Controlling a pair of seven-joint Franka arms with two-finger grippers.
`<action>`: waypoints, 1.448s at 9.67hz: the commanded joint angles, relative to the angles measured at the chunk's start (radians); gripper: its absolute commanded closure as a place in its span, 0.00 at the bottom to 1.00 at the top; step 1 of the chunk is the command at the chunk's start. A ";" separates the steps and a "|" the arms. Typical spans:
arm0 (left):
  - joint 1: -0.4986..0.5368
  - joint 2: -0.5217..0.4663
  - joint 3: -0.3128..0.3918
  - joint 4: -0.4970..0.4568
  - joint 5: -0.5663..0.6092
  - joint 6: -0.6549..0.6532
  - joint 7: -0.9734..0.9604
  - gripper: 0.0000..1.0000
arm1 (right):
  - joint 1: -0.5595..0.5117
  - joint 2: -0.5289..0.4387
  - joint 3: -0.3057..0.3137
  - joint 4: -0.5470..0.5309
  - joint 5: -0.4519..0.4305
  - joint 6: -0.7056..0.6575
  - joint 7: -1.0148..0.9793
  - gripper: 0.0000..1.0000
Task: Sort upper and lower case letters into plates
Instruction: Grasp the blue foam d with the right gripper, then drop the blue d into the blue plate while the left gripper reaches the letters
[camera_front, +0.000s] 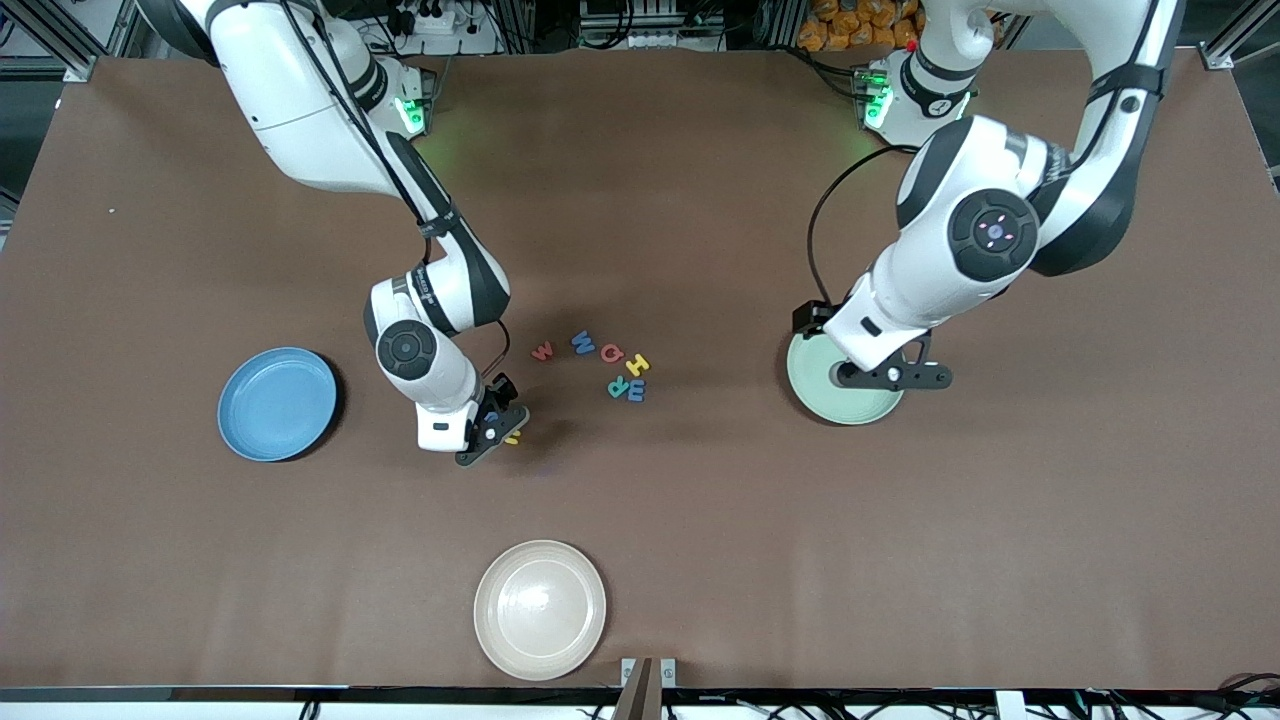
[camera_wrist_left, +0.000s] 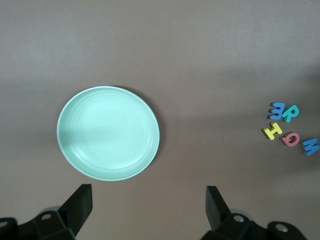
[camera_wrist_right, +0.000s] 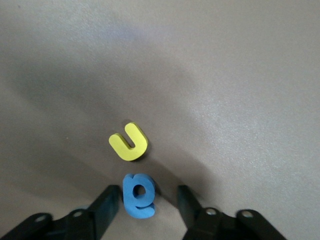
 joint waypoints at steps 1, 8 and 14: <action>-0.040 0.029 -0.009 0.006 0.007 0.048 -0.131 0.00 | 0.001 0.007 0.001 -0.005 -0.013 0.005 -0.009 1.00; -0.301 0.226 -0.004 0.004 0.019 0.329 -0.688 0.00 | -0.013 -0.071 -0.039 0.000 -0.016 -0.083 -0.004 1.00; -0.403 0.444 0.002 0.085 0.190 0.515 -0.941 0.00 | -0.013 -0.223 -0.135 -0.102 -0.065 -0.208 -0.013 1.00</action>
